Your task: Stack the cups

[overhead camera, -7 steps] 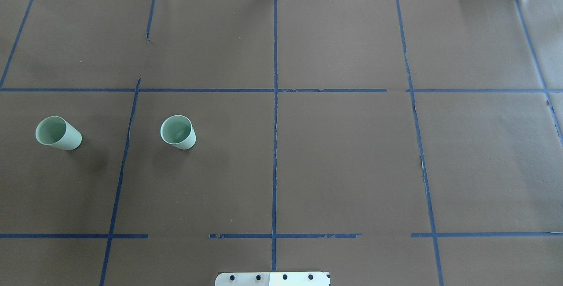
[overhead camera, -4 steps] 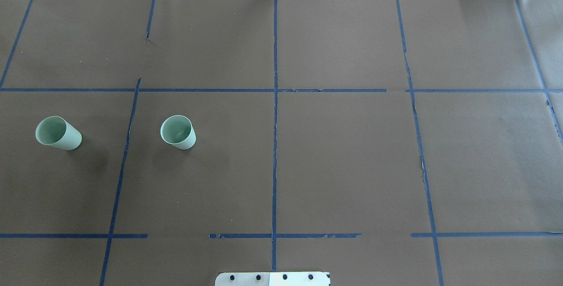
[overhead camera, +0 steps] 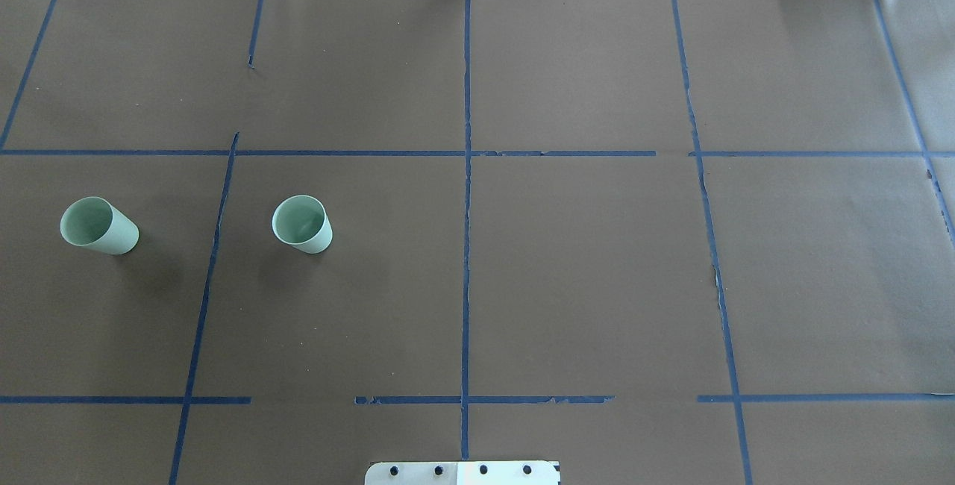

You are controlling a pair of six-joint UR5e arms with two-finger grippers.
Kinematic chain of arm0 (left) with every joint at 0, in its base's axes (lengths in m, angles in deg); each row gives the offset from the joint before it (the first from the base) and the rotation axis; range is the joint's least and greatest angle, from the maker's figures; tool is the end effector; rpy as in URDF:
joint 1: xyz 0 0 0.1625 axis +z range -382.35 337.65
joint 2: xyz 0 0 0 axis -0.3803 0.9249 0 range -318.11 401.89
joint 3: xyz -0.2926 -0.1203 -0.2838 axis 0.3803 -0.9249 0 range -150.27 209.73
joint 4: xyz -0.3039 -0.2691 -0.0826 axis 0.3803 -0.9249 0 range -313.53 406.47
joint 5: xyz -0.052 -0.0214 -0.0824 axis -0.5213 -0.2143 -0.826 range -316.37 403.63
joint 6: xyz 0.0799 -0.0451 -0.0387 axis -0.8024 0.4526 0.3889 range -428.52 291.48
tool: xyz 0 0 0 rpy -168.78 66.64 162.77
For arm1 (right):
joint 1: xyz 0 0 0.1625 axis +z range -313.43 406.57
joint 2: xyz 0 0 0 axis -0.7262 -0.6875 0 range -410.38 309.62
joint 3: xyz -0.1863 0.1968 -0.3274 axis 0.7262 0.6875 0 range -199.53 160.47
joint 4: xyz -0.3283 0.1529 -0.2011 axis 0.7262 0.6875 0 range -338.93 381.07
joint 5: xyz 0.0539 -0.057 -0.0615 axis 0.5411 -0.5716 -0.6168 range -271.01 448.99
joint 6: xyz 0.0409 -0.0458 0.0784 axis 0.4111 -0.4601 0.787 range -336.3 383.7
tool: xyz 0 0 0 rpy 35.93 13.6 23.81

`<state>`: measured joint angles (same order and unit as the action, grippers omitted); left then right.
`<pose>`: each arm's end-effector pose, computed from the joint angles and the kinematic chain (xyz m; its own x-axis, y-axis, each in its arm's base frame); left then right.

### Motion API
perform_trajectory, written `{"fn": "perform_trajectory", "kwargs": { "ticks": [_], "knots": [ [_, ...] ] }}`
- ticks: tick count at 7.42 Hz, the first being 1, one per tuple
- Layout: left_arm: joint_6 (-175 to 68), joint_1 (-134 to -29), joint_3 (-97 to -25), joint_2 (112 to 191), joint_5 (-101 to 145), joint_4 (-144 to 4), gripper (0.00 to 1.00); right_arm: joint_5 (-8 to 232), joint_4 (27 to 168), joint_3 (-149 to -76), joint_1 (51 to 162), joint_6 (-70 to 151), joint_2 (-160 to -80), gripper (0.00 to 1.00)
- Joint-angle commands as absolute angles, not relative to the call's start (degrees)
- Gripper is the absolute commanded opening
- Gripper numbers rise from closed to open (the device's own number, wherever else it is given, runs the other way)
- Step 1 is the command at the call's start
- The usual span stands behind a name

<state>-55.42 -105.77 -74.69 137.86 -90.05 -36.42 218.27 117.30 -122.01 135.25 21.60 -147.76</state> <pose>-0.0039 -0.5293 0.4957 0.7073 0.0150 -0.7068 0.0500 0.9962 0.0712 0.0602 -0.4357 0.6282 0.7727 -0.0419 0.6334 0.0514 0.9987 0.0033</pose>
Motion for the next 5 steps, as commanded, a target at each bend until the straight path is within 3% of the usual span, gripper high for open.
{"fn": "perform_trajectory", "kwargs": {
  "ticks": [1,3,5],
  "knots": [
    [-44.6,-100.1,-78.9,134.1,-90.2,-39.8,1.00,218.3,117.3,-122.0,135.3,21.7,-147.8,1.00],
    [-30.2,-93.4,-77.9,126.7,-90.0,-58.4,1.00,218.3,117.2,-122.0,135.3,21.6,-147.8,1.00],
    [-20.3,-86.8,-72.7,125.9,-87.8,-69.8,1.00,218.3,117.2,-122.0,135.3,21.6,-147.8,1.00]
  ]
}}
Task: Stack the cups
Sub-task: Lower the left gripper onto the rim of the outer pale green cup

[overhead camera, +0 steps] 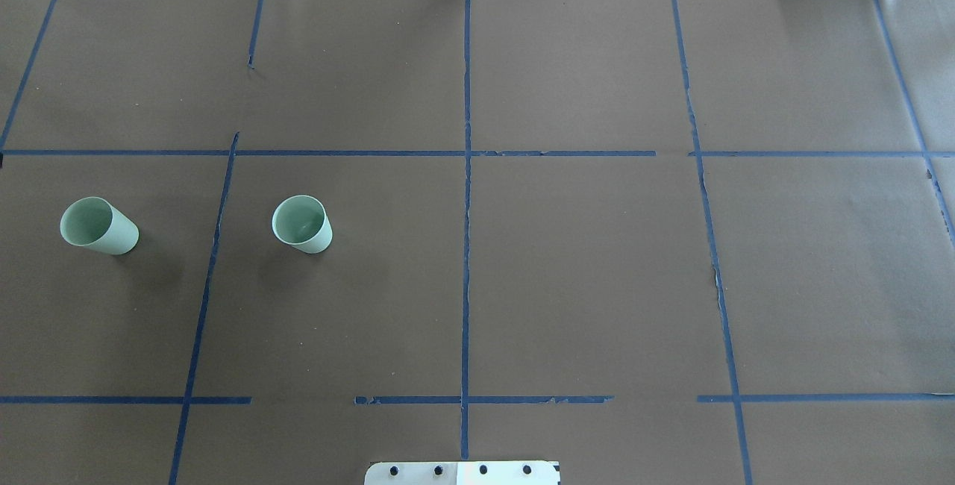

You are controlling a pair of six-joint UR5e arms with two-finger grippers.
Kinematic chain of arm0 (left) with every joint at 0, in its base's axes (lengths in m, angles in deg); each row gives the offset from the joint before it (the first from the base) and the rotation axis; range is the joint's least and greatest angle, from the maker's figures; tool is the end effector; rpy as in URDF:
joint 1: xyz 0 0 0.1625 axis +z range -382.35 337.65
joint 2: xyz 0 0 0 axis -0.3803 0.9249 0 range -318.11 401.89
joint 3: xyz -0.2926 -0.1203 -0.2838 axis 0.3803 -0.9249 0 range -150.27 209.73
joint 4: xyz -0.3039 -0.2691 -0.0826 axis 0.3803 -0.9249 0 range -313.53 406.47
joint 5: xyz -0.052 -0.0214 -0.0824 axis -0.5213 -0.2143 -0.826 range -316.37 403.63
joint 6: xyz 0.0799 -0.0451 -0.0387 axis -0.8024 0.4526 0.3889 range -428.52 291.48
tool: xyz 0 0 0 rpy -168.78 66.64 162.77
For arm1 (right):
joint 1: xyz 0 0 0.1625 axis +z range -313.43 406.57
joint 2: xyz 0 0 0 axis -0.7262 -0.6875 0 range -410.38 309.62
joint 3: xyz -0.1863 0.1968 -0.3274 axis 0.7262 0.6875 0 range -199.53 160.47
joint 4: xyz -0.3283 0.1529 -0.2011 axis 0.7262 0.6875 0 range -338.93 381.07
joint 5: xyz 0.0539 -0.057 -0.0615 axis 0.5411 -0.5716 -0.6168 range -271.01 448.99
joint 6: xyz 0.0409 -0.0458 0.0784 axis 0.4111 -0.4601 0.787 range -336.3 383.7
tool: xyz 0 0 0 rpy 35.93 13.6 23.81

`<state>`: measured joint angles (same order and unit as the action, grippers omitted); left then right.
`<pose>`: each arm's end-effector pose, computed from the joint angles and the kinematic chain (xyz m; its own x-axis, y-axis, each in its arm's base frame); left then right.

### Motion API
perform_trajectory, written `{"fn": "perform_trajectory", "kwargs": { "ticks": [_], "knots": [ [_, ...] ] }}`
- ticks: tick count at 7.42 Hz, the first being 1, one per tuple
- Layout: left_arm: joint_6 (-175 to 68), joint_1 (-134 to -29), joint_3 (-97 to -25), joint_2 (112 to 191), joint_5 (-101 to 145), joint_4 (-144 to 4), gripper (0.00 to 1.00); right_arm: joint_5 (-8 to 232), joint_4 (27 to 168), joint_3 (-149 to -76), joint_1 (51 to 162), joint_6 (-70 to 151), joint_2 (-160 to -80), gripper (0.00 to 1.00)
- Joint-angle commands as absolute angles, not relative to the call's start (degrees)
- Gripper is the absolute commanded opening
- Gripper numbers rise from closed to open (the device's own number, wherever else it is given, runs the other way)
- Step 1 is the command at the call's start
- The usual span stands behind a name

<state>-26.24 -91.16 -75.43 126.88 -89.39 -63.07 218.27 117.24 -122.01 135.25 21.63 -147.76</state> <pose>0.1095 -0.4634 0.5306 0.6252 -0.1163 -0.7717 0.1440 0.9890 -0.0324 0.0602 -0.4358 0.6281 0.7727 -0.0420 0.6334 0.0510 0.9987 0.0041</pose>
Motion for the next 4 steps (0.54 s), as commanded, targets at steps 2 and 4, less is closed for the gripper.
{"fn": "perform_trajectory", "kwargs": {
  "ticks": [2,4],
  "knots": [
    [-18.7,-84.1,-70.9,126.0,-86.2,-71.6,1.00,218.3,117.3,-122.0,135.3,21.6,-147.8,1.00],
    [-18.8,-81.8,-69.1,127.4,-86.1,-72.2,1.00,218.3,117.2,-122.0,135.3,21.6,-147.8,1.00]
  ]
}}
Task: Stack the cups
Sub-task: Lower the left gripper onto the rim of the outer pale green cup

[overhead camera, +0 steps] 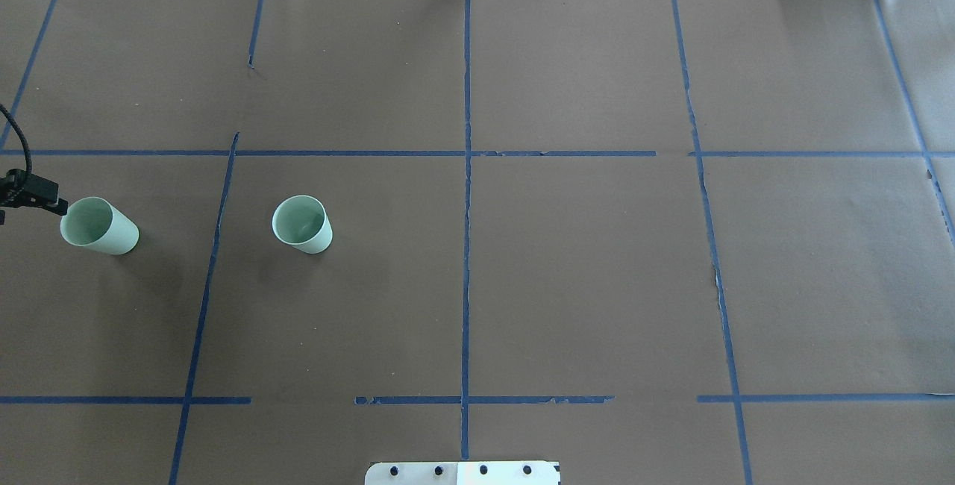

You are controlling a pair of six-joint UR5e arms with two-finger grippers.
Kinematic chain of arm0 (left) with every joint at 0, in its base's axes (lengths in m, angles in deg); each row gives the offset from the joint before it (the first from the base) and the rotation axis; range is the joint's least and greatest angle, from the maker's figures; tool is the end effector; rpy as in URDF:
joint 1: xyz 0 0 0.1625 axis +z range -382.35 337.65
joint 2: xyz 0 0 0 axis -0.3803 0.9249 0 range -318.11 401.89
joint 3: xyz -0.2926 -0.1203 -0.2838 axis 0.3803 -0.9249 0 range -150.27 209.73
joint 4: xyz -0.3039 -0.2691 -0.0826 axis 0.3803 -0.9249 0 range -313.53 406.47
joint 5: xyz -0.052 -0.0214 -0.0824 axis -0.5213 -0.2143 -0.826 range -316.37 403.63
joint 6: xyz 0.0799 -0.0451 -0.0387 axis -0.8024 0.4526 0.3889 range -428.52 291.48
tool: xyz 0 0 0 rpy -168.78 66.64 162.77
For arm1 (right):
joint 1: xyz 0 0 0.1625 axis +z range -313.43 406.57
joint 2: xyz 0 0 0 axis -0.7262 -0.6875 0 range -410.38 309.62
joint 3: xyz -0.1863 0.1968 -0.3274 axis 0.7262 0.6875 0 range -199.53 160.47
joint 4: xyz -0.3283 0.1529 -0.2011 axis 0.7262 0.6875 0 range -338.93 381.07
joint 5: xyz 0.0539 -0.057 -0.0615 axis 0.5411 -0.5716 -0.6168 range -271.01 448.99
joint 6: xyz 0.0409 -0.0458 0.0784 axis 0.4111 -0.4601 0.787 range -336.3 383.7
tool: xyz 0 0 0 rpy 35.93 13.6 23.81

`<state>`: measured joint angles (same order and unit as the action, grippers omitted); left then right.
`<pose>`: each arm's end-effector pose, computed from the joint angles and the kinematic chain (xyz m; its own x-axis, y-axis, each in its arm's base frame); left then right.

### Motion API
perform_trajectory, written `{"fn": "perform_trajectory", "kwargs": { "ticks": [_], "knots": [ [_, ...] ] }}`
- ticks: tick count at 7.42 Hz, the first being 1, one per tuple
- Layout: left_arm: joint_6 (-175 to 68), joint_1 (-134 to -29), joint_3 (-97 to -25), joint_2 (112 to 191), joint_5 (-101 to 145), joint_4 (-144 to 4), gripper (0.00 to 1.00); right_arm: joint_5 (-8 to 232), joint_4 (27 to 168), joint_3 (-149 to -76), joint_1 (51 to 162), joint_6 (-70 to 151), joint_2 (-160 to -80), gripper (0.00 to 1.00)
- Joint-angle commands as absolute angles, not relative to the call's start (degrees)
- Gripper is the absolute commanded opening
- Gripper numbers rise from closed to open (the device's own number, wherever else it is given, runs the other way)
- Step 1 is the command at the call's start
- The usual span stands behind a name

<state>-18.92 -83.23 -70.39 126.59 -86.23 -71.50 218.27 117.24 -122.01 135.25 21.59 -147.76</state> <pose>0.1713 -0.4503 0.5630 0.6367 -0.1207 -0.7616 0.1168 0.9914 -0.0595 0.0602 -0.4358 0.6281 0.7727 -0.0427 0.6334 0.0515 0.9987 0.0045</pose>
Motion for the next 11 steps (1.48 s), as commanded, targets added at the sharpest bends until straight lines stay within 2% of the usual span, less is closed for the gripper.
{"fn": "perform_trajectory", "kwargs": {
  "ticks": [1,4,5,6,7,8,10,11],
  "knots": [
    [-18.7,-81.2,-68.4,127.4,-86.1,-73.5,1.00,218.3,117.3,-122.0,135.3,21.6,-147.8,1.00],
    [-18.8,-79.1,-66.6,128.5,-86.1,-74.2,1.00,218.3,117.2,-122.0,135.3,21.6,-147.8,1.00],
    [-18.9,-78.3,-66.4,128.8,-86.1,-74.3,0.90,218.3,117.3,-122.0,135.3,21.6,-147.8,1.00],
    [-18.9,-78.1,-66.4,129.0,-85.2,-74.3,0.52,218.3,117.3,-122.0,135.3,21.6,-147.8,1.00],
    [-18.9,-78.1,-66.5,129.0,-84.1,-74.4,0.18,218.3,117.3,-122.0,135.3,21.6,-147.8,1.00],
    [-18.9,-78.1,-66.4,128.9,-84.1,-74.4,0.00,218.3,117.2,-122.0,135.3,21.6,-147.8,1.00],
    [-18.9,-78.4,-67.3,128.6,-84.2,-74.4,0.00,218.3,117.2,-122.0,135.3,21.6,-147.8,1.00],
    [-19.2,-78.9,-70.0,127.8,-84.5,-74.2,0.00,218.3,117.3,-122.1,135.3,21.6,-147.8,1.00]
  ]
}}
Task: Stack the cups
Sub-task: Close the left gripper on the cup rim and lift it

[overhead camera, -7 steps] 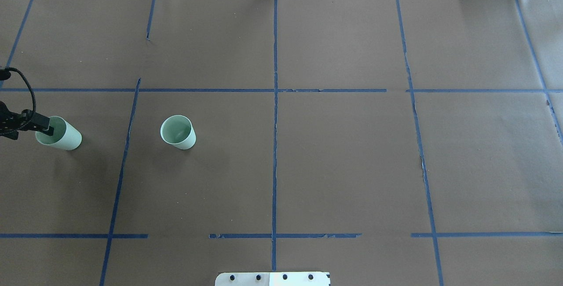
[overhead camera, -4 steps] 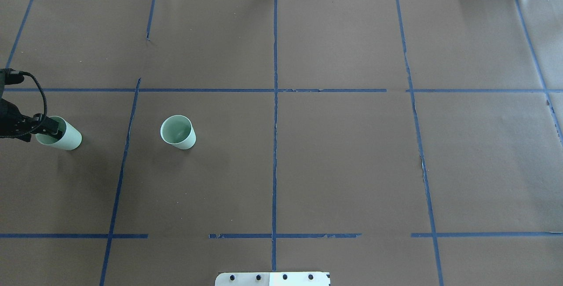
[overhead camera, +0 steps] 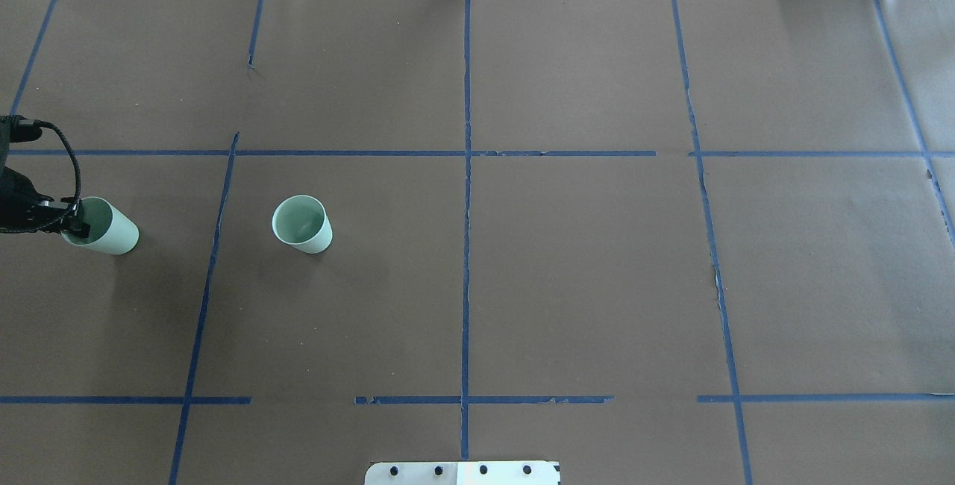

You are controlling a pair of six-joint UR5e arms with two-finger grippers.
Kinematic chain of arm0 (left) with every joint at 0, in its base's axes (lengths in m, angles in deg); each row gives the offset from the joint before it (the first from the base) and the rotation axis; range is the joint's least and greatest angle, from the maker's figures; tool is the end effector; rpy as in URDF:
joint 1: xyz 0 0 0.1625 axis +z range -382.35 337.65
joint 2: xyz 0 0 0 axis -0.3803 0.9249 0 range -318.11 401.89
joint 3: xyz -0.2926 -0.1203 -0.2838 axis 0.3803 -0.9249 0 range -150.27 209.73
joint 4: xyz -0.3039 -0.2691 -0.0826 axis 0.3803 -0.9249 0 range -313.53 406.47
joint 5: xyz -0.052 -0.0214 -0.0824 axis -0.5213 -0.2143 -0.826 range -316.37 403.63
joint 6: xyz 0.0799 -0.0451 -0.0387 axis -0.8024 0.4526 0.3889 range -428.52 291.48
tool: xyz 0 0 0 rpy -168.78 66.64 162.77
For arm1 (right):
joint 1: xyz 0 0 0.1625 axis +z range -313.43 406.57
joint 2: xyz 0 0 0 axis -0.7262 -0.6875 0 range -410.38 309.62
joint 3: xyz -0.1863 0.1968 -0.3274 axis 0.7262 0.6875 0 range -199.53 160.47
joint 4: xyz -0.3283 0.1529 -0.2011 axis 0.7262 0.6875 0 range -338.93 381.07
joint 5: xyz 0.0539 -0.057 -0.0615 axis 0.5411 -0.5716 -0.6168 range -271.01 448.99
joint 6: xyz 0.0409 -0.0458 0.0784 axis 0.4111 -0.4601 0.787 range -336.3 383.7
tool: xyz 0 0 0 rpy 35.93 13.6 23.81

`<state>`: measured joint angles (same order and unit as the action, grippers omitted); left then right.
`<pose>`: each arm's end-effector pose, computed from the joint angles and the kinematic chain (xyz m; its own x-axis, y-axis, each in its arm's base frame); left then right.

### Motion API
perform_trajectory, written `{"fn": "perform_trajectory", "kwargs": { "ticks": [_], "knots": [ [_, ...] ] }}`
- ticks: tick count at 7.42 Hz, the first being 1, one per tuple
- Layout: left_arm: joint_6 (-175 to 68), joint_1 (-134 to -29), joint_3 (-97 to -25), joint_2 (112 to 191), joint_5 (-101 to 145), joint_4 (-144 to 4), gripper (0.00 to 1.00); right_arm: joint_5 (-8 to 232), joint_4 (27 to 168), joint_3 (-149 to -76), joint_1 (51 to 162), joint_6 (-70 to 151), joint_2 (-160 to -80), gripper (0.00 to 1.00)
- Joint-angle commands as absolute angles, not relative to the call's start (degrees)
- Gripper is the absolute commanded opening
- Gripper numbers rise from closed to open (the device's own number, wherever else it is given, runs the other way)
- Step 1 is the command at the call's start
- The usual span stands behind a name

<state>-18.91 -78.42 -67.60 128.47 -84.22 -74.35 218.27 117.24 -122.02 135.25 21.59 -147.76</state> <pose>0.2151 -0.4491 0.5678 0.6475 -0.0459 -0.7607 0.0530 0.9985 -0.0151 0.0602 -0.4358 0.6280 0.7727 -0.0428 0.6333 0.0515 0.9987 0.0047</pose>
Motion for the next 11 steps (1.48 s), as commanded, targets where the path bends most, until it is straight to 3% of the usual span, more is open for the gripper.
{"fn": "perform_trajectory", "kwargs": {
  "ticks": [1,4,6,8,11],
  "knots": [
    [-19.4,-79.2,-74.2,125.1,-84.9,-73.6,0.00,218.3,117.3,-122.1,135.3,21.6,-147.8,1.00],
    [-19.7,-87.1,-83.9,123.9,-91.7,-65.1,0.00,218.3,117.2,-122.0,135.3,21.6,-147.8,1.00],
    [-19.7,-88.3,-92.9,124.5,-91.7,-50.8,0.00,218.3,117.2,-122.1,135.3,21.6,-147.8,1.00],
    [-17.5,-87.6,-94.6,135.0,-91.3,-36.6,0.00,218.3,117.2,-122.0,135.3,21.6,-147.8,1.00],
    [-2.8,-79.0,-93.6,143.9,-89.6,-34.9,0.00,218.3,117.2,-122.0,135.3,21.6,-147.8,1.00]
  ]
}}
